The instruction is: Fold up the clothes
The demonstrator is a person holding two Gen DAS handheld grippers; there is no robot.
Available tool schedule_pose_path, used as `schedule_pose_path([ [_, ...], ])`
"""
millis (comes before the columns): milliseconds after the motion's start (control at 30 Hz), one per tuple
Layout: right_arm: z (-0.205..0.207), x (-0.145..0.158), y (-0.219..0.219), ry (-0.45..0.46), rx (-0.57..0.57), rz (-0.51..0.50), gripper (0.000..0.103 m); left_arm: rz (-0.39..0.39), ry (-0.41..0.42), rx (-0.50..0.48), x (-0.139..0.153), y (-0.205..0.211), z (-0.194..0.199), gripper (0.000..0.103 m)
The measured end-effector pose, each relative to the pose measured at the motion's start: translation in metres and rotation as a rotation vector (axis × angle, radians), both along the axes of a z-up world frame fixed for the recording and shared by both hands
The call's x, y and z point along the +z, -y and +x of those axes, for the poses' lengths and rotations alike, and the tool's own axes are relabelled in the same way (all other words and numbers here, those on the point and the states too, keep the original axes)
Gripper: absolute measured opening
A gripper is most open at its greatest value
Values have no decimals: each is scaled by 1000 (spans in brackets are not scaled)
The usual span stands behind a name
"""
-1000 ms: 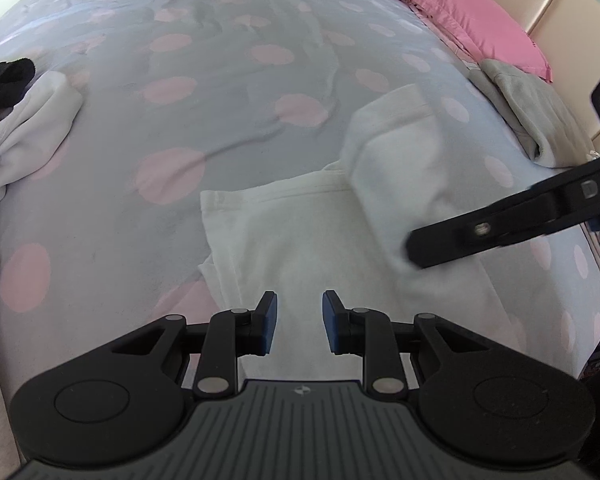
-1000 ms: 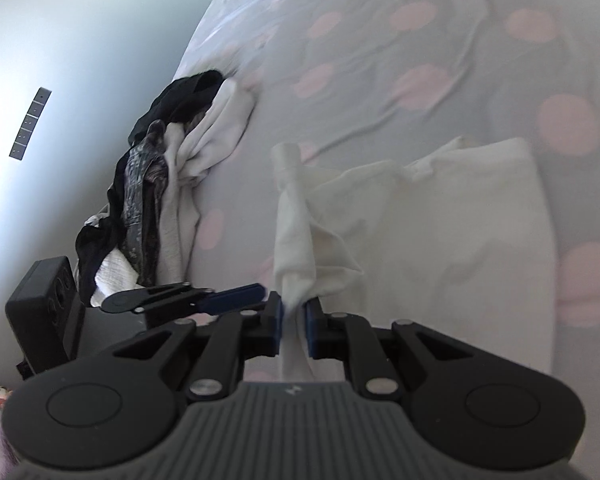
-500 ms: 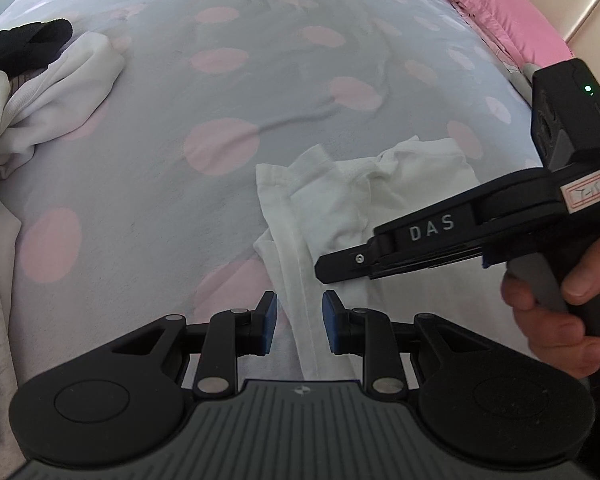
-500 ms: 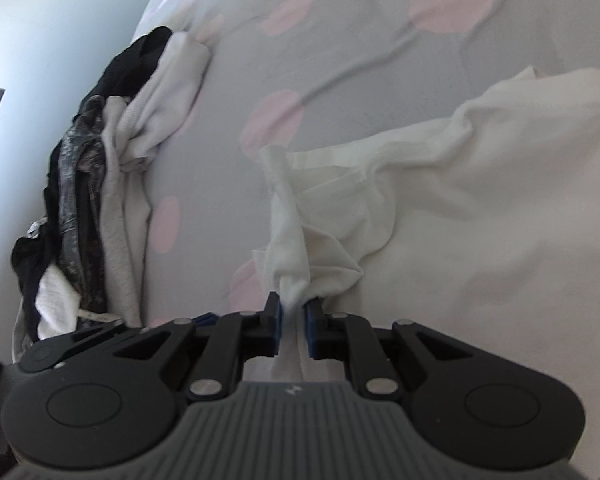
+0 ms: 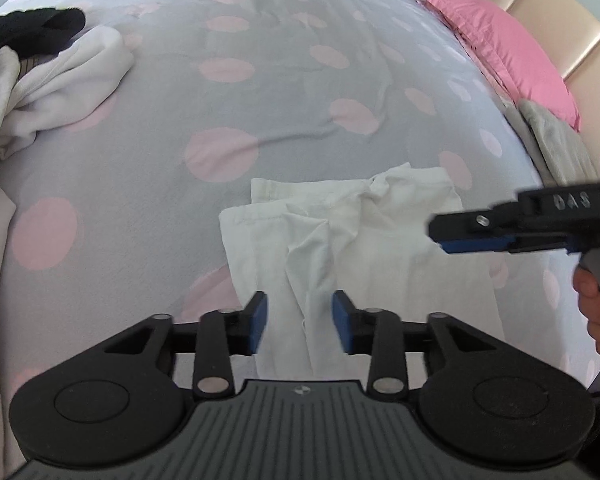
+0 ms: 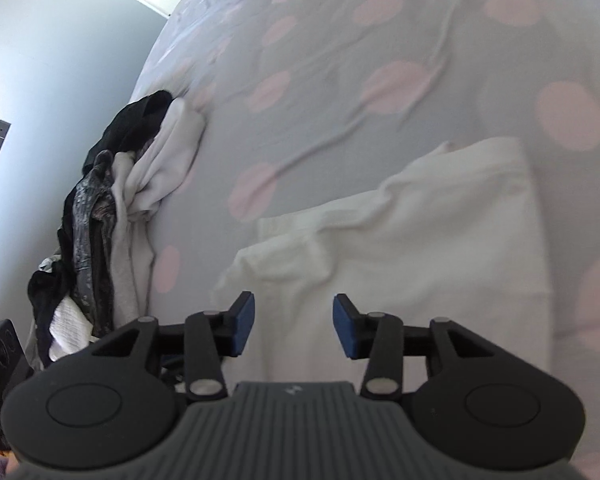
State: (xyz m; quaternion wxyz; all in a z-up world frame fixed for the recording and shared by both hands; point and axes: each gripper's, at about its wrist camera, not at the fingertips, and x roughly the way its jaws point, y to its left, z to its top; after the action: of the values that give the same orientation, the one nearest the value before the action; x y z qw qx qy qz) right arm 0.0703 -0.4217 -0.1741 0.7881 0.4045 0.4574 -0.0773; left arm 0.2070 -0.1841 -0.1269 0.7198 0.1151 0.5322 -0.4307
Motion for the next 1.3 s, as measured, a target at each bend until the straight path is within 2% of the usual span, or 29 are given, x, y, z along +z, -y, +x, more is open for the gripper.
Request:
schedule_pose_path([
  [100, -19, 2, 11, -21, 6, -61, 47, -43, -29, 37, -2, -4, 2, 45],
  [167, -34, 2, 19, -38, 7, -105, 47, -66, -50, 54, -2, -5, 3, 53],
  [233, -46, 0, 28, -55, 3, -128, 47, -68, -52, 52, -5, -2, 0, 56],
  [400, -66, -7, 44, -76, -5, -136, 47, 6, 14, 84, -20, 4, -3, 58],
  [533, -73, -11, 46, -80, 10, -158, 47, 23, -38, 132, -41, 2, 11, 58],
  [600, -74, -12, 47, -73, 7, -166, 47, 12, -53, 138, -47, 2, 15, 55],
  [800, -65, -12, 60, -32, -18, -229, 47, -58, 10, 139, -39, 6, 15, 40],
  [867, -60, -13, 68, -29, -44, -242, 47, -82, 26, 146, -35, 6, 16, 28],
  [967, -51, -16, 82, -20, -85, -226, 47, -79, -3, 152, -40, 6, 21, 14],
  [1133, -30, -25, 95, -26, -126, -219, 46, -79, -1, 152, -44, 5, 24, 7],
  [1200, -24, -29, 95, -30, -125, -236, 41, -76, 11, 146, -44, 5, 23, 5],
  [1267, -21, -31, 93, -32, -118, -254, 3, -72, 23, 135, -42, 7, 21, 4],
  [1300, -21, -31, 92, -28, -113, -259, 2, -70, 33, 126, -41, 8, 19, 4],
])
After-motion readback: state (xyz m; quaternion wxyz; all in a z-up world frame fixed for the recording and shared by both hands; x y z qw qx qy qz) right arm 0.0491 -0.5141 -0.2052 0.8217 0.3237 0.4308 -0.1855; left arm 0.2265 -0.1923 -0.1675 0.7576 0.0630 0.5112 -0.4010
